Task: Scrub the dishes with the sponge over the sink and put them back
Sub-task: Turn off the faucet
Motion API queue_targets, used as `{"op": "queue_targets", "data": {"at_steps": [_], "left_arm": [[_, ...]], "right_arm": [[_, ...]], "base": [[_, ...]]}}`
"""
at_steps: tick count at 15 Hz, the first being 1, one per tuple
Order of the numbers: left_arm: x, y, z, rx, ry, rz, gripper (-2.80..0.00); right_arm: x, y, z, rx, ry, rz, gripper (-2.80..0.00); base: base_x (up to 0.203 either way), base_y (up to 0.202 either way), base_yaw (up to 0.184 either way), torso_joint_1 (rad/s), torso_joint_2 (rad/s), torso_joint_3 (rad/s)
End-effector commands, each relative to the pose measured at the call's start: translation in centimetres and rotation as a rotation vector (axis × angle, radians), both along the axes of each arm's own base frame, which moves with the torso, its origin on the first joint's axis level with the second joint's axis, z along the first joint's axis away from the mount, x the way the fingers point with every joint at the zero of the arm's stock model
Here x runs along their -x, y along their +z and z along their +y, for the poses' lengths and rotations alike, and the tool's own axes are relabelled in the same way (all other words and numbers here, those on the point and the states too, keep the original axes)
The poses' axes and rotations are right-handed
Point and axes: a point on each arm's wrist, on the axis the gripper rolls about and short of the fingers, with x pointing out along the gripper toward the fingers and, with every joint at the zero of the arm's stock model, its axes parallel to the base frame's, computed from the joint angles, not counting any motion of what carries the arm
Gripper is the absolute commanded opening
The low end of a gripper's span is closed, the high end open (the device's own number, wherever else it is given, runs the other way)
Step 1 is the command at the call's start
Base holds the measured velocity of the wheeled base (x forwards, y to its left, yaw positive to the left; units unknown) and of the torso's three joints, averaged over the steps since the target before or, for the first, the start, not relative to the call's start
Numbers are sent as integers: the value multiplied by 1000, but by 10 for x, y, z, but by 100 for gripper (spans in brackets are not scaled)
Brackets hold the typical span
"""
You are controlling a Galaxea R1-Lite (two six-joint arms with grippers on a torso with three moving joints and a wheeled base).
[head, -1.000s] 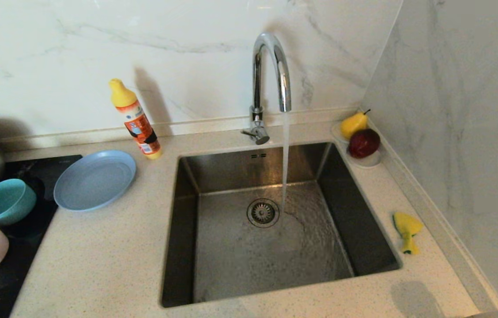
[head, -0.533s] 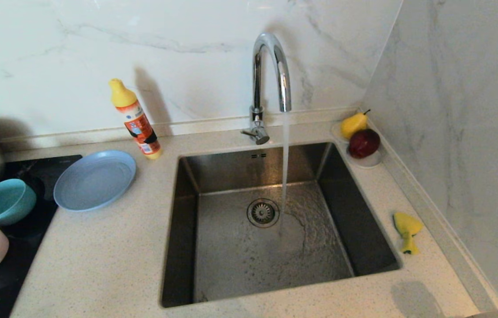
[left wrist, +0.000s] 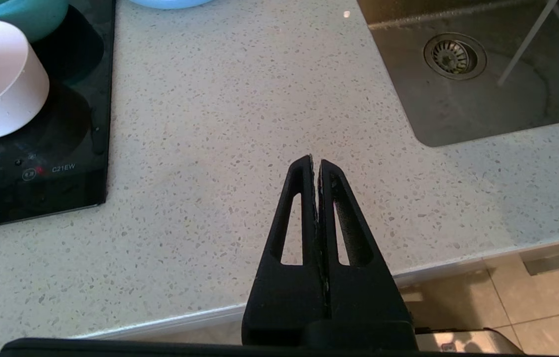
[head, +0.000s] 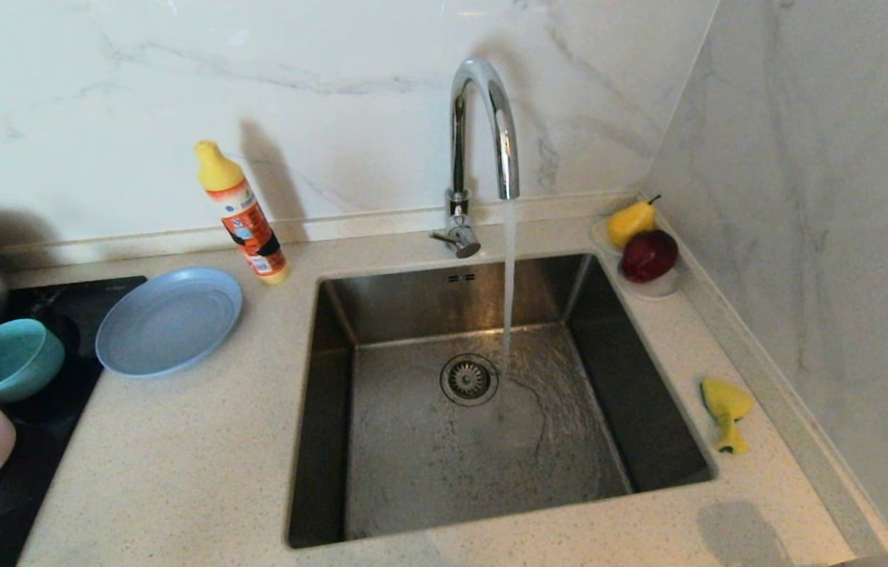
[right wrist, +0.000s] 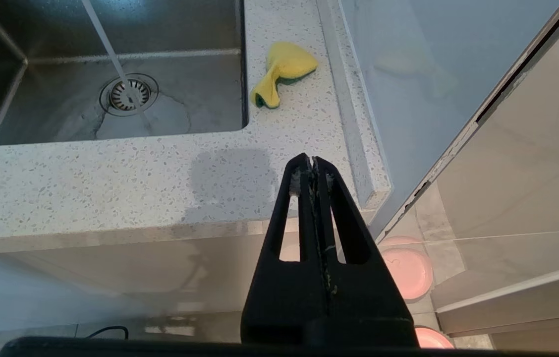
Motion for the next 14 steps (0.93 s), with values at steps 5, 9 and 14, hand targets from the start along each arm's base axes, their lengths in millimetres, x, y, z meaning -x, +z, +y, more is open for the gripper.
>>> {"op": "queue_targets", "data": {"at_steps": [5, 9, 14], "left_arm": [[0, 0, 0, 0, -1, 3, -280], [0, 0, 0, -1, -1, 1, -280], [0, 0, 0, 0, -1, 3, -280]], "right_arm": [[0, 0, 0, -1, 1, 1, -280], [0, 0, 0, -1, 1, 1, -280], [0, 0, 0, -1, 1, 1, -280]], "base": [[0, 0, 0, 0, 0, 0], [0, 0, 0, 0, 0, 0], [0, 0, 0, 0, 0, 0]]}}
